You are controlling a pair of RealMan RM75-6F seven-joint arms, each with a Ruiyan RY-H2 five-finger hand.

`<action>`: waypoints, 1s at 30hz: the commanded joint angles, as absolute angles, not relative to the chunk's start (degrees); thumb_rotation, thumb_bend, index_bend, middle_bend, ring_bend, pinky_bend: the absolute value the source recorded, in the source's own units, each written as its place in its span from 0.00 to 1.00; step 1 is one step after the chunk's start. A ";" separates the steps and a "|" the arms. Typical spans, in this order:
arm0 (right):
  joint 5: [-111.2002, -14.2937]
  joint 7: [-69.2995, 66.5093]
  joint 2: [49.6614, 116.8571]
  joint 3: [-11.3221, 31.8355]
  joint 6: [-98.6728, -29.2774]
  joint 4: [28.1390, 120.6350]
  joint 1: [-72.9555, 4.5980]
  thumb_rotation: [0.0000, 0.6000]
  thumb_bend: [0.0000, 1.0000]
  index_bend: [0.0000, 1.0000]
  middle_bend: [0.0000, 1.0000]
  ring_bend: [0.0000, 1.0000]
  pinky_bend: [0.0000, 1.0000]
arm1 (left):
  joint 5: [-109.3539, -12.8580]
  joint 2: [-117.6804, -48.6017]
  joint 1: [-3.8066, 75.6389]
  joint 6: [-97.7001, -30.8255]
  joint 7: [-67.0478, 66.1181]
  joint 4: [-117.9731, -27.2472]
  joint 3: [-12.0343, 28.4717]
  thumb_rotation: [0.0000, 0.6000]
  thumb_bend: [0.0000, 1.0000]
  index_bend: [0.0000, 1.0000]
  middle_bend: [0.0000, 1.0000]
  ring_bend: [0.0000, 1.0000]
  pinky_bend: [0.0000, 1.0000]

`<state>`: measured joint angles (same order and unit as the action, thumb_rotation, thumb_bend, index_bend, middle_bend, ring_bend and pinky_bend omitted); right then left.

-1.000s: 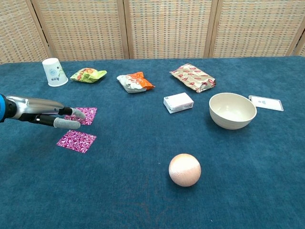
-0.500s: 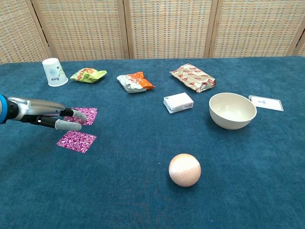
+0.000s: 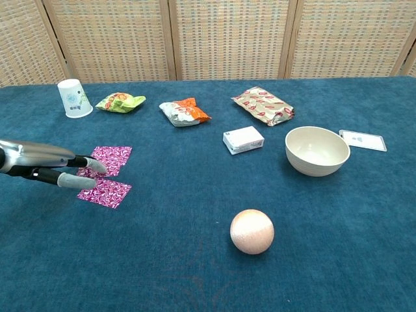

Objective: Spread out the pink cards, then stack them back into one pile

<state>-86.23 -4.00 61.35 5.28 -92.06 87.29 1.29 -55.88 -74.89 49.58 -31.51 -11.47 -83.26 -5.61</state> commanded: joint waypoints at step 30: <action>-86.90 -3.88 61.40 5.40 -92.38 87.72 0.93 1.00 0.23 0.35 0.31 0.16 0.14 | -55.96 -66.45 43.44 -37.12 -11.71 -90.90 -9.21 0.01 0.00 0.00 0.00 0.00 0.04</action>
